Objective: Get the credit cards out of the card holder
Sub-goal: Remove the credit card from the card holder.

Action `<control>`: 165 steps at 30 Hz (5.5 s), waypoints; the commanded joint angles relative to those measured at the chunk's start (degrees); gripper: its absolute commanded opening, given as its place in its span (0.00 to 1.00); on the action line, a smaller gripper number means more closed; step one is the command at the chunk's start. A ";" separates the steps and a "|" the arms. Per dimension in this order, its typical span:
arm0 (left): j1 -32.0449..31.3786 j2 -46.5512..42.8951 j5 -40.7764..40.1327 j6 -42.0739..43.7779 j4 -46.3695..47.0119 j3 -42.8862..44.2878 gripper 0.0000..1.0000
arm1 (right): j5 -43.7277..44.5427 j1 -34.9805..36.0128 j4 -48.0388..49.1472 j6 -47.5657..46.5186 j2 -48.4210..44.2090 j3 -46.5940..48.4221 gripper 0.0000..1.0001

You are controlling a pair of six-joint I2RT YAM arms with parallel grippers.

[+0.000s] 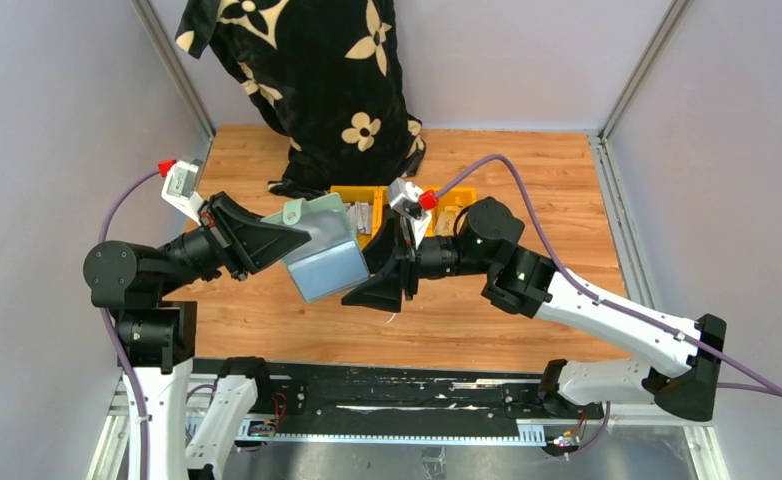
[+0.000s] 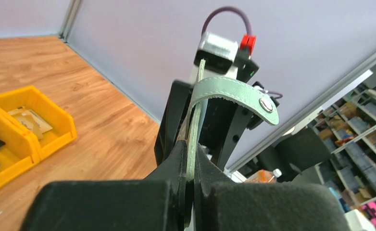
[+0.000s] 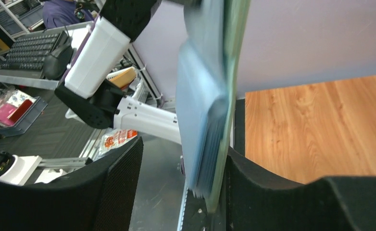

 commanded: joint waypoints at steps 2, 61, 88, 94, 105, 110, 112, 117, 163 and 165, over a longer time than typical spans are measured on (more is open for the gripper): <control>-0.05 1.46 -2.17 -4.86 2.10 1.34 0.00 | -1.82 0.14 8.49 3.00 -4.67 -6.56 0.55; -0.05 2.07 4.42 -10.58 3.77 0.98 0.00 | 11.21 -0.30 12.90 3.12 2.01 5.30 0.24; -0.05 -2.48 2.12 27.98 -22.09 4.41 0.33 | 9.54 -0.83 4.37 8.18 2.54 9.61 0.04; -0.05 -2.93 -3.09 23.07 -17.22 3.71 0.04 | 5.83 -0.61 3.70 8.44 3.48 9.35 0.14; -0.05 -0.90 -1.08 -5.97 2.42 -1.77 0.00 | 0.79 -0.65 8.56 6.18 -5.29 -3.41 0.57; -0.05 0.08 -0.58 -8.19 2.77 -0.95 0.00 | 1.35 -0.65 9.55 4.96 -8.43 -6.22 0.58; -0.05 0.06 -0.50 -8.61 2.72 -0.61 0.00 | 2.80 -0.65 8.79 4.33 -8.79 -6.13 0.57; -0.05 0.04 0.36 -8.48 2.51 0.25 0.00 | 10.16 -0.74 4.32 3.23 -7.85 -3.65 0.52; -0.04 -20.85 -22.22 68.63 -14.21 -13.21 1.00 | 84.55 21.52 -64.65 -16.97 41.59 73.80 0.00; -0.05 -21.14 -25.51 69.66 -12.82 -13.98 1.00 | 85.24 22.96 -62.31 -18.10 42.07 74.20 0.00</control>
